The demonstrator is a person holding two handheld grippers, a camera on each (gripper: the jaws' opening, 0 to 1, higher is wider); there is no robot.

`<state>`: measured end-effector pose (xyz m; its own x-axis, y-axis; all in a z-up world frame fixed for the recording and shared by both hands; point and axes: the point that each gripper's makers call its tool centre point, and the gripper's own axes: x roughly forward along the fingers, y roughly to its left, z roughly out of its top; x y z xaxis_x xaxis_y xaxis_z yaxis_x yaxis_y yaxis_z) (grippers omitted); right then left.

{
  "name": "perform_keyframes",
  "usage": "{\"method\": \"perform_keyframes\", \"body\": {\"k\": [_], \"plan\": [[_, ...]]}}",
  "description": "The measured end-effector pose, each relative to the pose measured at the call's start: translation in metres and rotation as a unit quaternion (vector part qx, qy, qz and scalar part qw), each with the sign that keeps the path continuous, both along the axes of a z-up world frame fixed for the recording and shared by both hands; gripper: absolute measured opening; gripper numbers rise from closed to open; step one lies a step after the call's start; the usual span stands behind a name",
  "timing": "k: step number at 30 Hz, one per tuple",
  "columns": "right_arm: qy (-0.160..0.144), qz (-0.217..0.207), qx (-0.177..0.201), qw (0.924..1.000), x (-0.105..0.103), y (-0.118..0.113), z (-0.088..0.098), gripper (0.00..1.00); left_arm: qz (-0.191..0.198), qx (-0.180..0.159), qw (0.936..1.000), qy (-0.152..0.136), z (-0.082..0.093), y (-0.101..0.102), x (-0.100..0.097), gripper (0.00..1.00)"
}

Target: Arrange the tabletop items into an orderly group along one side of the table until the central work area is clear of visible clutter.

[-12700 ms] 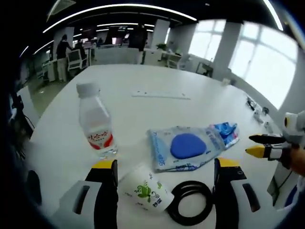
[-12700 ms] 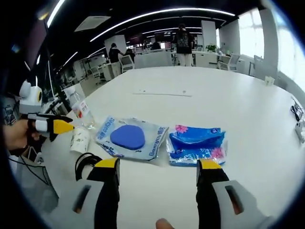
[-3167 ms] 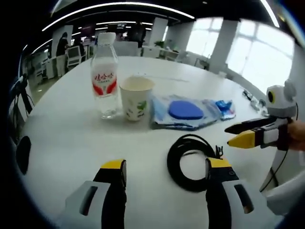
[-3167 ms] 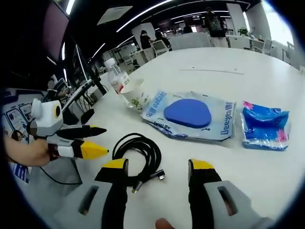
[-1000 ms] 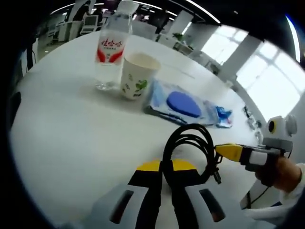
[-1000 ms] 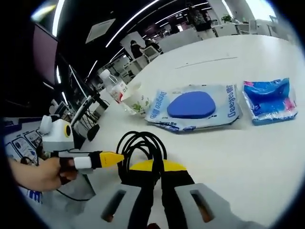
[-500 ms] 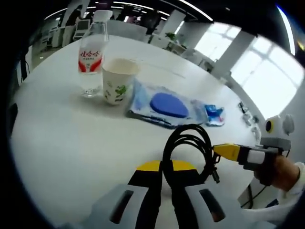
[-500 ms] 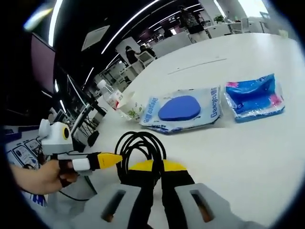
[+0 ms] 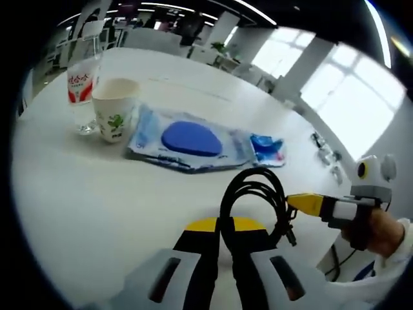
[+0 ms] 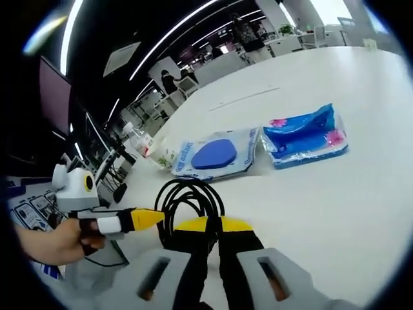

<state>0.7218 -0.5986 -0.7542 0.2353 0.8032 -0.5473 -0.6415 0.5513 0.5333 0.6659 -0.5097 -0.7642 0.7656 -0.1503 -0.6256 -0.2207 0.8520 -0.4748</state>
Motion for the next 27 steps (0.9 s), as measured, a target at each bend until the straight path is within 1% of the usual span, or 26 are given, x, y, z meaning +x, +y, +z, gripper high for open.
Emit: {"method": "perform_keyframes", "body": {"k": [2, 5, 8, 13, 17, 19, 22, 25, 27], "plan": [[-0.001, -0.006, -0.001, 1.0000, 0.001, -0.012, 0.001, 0.01, 0.002, -0.012, 0.9999, -0.001, -0.001, -0.009, 0.005, 0.01], [-0.001, -0.013, -0.005, 0.9999, 0.008, -0.026, 0.000, 0.01, -0.009, -0.013, 0.9999, -0.001, -0.002, -0.025, 0.013, 0.01], [-0.004, -0.023, -0.007, 0.9997, 0.018, -0.043, 0.001, 0.01, -0.017, -0.012, 0.9998, -0.005, 0.001, -0.040, 0.024, 0.01], [-0.007, -0.037, -0.005, 0.9993, 0.034, -0.062, 0.002, 0.01, -0.028, -0.010, 0.9995, -0.013, 0.003, -0.056, 0.040, 0.01], [-0.012, -0.043, -0.007, 0.9990, 0.043, -0.074, 0.004, 0.01, -0.035, -0.015, 0.9991, -0.017, 0.003, -0.069, 0.051, 0.01], [-0.014, -0.045, -0.007, 0.9989, 0.054, -0.077, 0.004, 0.01, -0.040, -0.017, 0.9989, -0.017, 0.002, -0.074, 0.057, 0.01], [-0.015, -0.051, -0.007, 0.9985, 0.066, -0.085, 0.005, 0.01, -0.049, -0.012, 0.9986, -0.017, 0.002, -0.080, 0.067, 0.01], [-0.018, -0.056, -0.009, 0.9982, 0.072, -0.090, 0.003, 0.01, -0.053, -0.011, 0.9984, -0.019, 0.004, -0.085, 0.074, 0.01], [-0.023, -0.057, -0.015, 0.9980, 0.073, -0.093, 0.001, 0.01, -0.056, -0.009, 0.9983, -0.011, 0.004, -0.088, 0.077, 0.01]]}}
